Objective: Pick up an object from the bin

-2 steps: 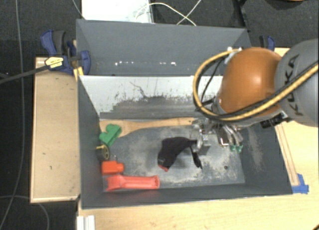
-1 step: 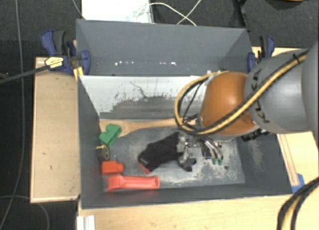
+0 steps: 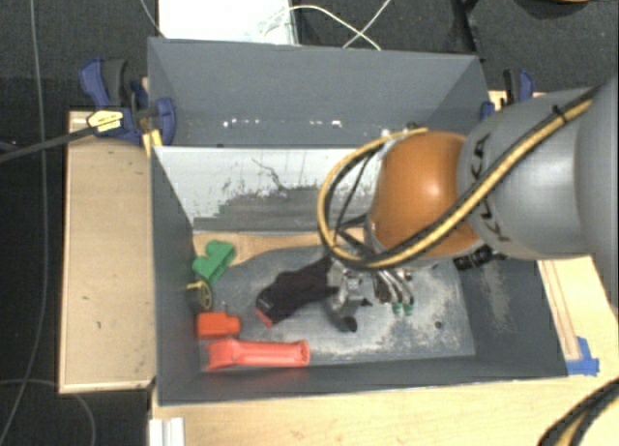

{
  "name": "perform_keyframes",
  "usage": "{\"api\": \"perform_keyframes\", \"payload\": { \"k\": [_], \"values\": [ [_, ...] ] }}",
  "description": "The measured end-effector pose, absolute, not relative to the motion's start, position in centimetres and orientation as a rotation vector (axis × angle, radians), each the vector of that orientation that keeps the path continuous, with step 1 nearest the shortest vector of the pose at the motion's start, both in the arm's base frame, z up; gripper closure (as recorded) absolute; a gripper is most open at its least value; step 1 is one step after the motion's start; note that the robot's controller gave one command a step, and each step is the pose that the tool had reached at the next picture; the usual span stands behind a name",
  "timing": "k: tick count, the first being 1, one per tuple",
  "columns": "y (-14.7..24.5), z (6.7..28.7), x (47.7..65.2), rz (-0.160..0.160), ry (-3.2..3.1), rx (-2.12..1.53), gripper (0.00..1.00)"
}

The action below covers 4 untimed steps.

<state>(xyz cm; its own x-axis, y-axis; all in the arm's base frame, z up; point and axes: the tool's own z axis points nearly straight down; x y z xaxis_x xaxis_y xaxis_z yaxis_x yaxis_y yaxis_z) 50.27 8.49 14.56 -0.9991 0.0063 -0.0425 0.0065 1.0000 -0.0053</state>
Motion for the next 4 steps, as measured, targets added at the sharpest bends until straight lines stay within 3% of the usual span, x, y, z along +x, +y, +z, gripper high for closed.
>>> {"api": "perform_keyframes", "payload": {
  "k": [1, 2, 3, 4],
  "values": [
    [10.8, 6.6, 50.8, -0.013, 3.126, 0.004, 1.0],
    [10.3, 13.6, 50.9, -0.002, 3.08, 0.02, 1.0],
    [11.2, 9.5, 51.5, -0.011, 3.12, -0.007, 1.0],
    [14.2, 8.8, 53.4, -0.006, 3.082, -0.11, 1.0]
  ]
}}
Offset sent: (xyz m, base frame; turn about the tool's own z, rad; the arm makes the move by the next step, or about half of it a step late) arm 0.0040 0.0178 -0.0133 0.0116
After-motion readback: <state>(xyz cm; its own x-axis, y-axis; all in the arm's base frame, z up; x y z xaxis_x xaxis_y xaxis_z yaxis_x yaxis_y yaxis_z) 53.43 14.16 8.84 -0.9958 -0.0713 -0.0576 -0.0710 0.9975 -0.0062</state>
